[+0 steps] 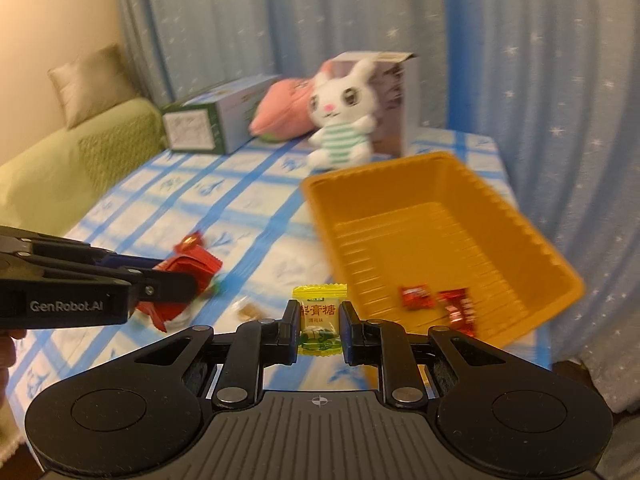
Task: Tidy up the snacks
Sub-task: 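Carry the yellow-green candy and red packet over the orange tray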
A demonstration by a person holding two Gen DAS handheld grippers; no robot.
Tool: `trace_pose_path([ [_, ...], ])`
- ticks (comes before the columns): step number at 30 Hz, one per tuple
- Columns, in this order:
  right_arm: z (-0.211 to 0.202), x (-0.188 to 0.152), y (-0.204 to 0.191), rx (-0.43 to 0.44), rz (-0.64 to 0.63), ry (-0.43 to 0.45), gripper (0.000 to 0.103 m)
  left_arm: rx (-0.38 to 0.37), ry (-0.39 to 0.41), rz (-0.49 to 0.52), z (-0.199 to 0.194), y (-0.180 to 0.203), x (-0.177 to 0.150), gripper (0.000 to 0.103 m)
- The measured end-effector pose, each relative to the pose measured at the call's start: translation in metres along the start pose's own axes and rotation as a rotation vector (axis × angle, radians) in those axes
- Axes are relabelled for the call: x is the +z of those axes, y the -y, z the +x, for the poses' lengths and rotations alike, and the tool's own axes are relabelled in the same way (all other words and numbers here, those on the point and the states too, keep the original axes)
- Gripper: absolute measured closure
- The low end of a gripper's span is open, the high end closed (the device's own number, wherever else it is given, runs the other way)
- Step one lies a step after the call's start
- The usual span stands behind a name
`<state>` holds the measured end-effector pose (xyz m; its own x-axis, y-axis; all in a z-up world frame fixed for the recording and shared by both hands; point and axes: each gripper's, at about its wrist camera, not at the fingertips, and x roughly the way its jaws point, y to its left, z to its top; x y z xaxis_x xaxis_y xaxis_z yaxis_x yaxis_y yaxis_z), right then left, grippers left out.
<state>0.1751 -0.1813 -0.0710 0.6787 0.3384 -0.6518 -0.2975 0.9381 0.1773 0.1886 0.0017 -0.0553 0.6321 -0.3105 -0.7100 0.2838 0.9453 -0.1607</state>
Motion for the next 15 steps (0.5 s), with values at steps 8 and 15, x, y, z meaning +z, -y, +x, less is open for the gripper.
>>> trace_pose_path([
  [8,-0.006,0.019,0.053,-0.057,0.092,0.038,0.082,-0.065,0.039,0.064,0.032,0.04,0.041,0.08],
  [15,0.007,0.038,0.095,-0.076,0.169,0.06,0.082,-0.082,0.036,0.102,0.071,0.058,0.075,0.08],
])
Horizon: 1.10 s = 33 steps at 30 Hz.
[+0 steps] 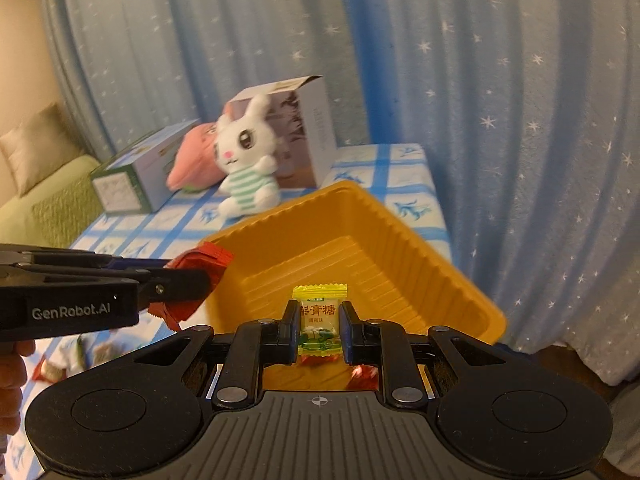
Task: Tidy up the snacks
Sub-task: 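Carry the yellow-green candy and red packet over the orange tray, then open both grippers to release the snacks into the tray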
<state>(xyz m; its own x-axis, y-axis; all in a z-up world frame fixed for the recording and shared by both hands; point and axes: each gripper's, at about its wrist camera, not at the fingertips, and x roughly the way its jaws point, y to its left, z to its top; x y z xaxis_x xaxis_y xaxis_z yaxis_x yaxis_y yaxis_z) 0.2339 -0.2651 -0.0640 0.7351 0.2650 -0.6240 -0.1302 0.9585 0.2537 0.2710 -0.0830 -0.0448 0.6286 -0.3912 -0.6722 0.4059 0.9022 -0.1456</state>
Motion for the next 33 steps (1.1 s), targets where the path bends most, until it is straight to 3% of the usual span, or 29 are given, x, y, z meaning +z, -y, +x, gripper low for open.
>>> trace_pose_path([
  [9,0.032,0.017,0.026,-0.012,0.057,-0.01,0.082,0.035,-0.032,0.063,0.052,0.003,0.024,0.08],
  [18,0.055,0.025,0.036,-0.025,0.06,-0.014,0.082,0.053,-0.087,0.073,0.092,-0.001,0.027,0.08],
  [33,0.064,0.026,0.04,-0.024,0.074,-0.027,0.082,0.08,-0.143,0.039,0.113,-0.023,0.021,0.079],
])
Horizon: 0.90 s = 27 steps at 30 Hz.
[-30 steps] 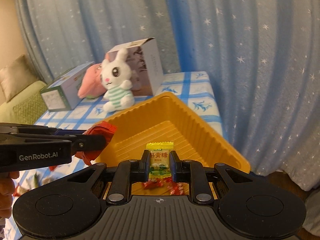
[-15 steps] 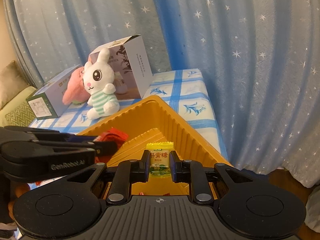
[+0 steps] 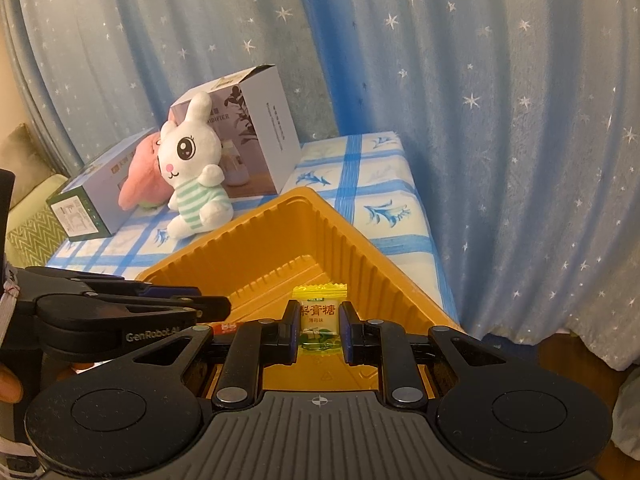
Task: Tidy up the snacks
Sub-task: 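Open both grippers to release the snacks into the tray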
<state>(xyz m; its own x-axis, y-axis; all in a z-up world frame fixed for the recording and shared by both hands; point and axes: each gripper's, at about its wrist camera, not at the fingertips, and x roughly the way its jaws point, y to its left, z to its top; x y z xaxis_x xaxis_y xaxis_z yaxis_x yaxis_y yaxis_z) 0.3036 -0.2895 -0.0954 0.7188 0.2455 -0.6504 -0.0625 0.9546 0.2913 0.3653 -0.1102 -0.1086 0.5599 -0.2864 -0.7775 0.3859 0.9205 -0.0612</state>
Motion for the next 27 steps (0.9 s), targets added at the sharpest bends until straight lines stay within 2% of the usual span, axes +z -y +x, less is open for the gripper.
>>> trace_pose_path([
  [11,0.015,0.001,-0.004,0.013,-0.001,-0.019,0.082,0.005,0.006,-0.016,-0.01,-0.012,-0.002,0.079],
  [18,0.02,0.006,-0.008,0.005,0.006,0.022,0.081,-0.001,0.007,-0.026,-0.015,-0.013,-0.005,0.078],
  [19,0.02,0.006,-0.007,0.004,0.009,0.024,0.077,-0.002,0.007,-0.027,-0.016,-0.014,-0.006,0.077],
  [22,0.018,0.006,-0.007,0.009,0.014,0.032,0.052,-0.004,0.003,-0.028,-0.019,-0.014,-0.008,0.072],
  [27,0.005,0.002,-0.006,0.023,0.023,0.029,0.049,0.002,0.015,-0.03,-0.03,-0.012,-0.013,0.07],
])
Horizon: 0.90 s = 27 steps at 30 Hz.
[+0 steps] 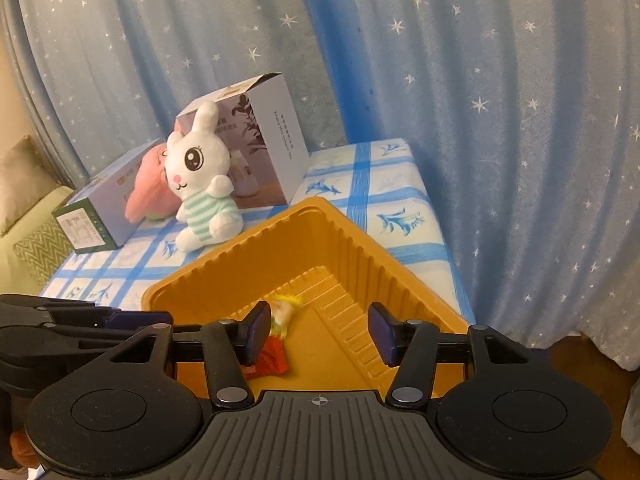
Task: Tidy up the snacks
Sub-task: 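Open both grippers to release the snacks into the tray, then move both grippers back over the remaining snacks on the cloth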
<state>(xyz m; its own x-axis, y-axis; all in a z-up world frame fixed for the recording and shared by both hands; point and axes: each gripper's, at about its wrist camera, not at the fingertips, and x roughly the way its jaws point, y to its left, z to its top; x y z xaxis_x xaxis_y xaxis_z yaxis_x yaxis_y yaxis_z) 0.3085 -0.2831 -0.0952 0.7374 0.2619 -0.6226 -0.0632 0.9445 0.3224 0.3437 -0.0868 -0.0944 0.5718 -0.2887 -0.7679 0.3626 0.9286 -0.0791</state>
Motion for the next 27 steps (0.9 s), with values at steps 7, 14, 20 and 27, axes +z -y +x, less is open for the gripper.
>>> trace_pose_path([
  [7,-0.023,-0.007,0.0,0.006,0.022,-0.013,0.043,-0.004,0.02,-0.015,-0.023,0.003,-0.006,0.067],
  [14,-0.052,-0.019,-0.006,0.009,0.009,-0.026,0.04,-0.025,0.053,-0.017,-0.059,0.013,-0.019,0.066],
  [20,-0.08,-0.032,-0.012,0.018,-0.001,-0.023,0.039,-0.041,0.072,-0.025,-0.092,0.025,-0.038,0.065],
  [27,-0.113,-0.051,-0.025,0.041,-0.027,-0.032,0.039,-0.038,0.086,-0.06,-0.13,0.028,-0.071,0.064],
])
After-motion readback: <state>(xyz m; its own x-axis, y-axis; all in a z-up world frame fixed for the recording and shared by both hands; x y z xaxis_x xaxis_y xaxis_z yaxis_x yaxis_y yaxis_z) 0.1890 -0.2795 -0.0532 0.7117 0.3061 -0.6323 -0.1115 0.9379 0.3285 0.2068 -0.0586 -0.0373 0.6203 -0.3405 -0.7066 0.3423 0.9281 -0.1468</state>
